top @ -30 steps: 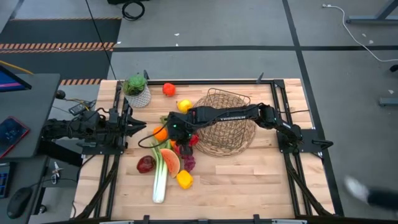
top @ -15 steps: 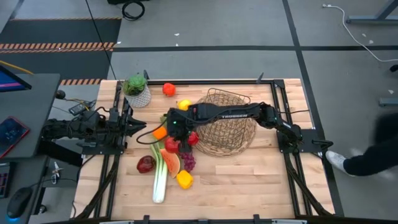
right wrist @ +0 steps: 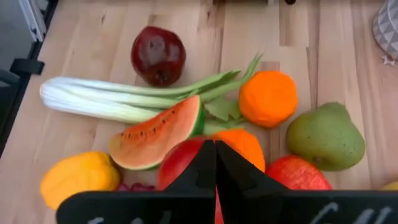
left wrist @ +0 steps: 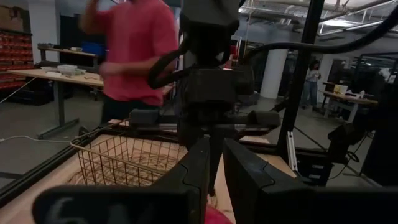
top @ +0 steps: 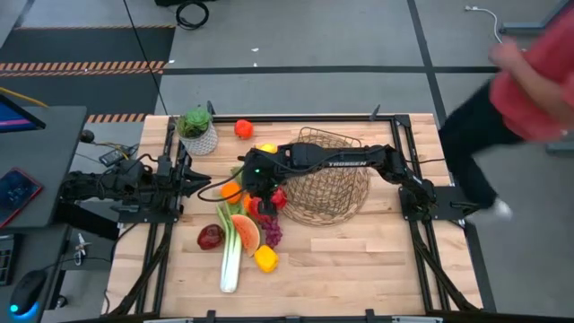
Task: Build produce basket
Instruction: Put the red apple into the gold wire basket
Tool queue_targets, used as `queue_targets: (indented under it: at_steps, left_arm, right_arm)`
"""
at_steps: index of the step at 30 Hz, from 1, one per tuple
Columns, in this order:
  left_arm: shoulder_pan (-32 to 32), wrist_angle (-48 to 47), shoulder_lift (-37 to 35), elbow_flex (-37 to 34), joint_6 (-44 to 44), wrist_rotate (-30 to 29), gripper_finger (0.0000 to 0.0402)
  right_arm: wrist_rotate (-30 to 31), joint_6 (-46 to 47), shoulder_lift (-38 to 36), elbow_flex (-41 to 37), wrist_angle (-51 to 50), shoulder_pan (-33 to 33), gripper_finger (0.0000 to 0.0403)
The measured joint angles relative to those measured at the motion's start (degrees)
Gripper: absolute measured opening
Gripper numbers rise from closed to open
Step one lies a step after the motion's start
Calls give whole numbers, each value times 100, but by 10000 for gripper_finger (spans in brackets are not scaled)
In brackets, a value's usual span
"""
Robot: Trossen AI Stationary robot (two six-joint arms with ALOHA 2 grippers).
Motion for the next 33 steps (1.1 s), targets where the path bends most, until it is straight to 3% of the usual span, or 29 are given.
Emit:
queue_targets:
  at_steps: [11, 18, 26, 33]
  left_arm:
    - [0, 6, 0, 1, 140, 1, 52]
    - [0, -12, 0, 1, 143, 1, 53]
    - [0, -37, 2, 1, 99, 1, 52]
    - [0, -45, 2, 2, -330, 0, 52]
  right_arm:
    - [120, 57, -21, -7, -898, 255, 27]
    - [1310, -278, 18, -8, -1005, 918, 76]
    - [2066, 678, 12, -46, -1239, 1392, 154]
    - [3512, 499, 3, -571, -816, 1829, 165]
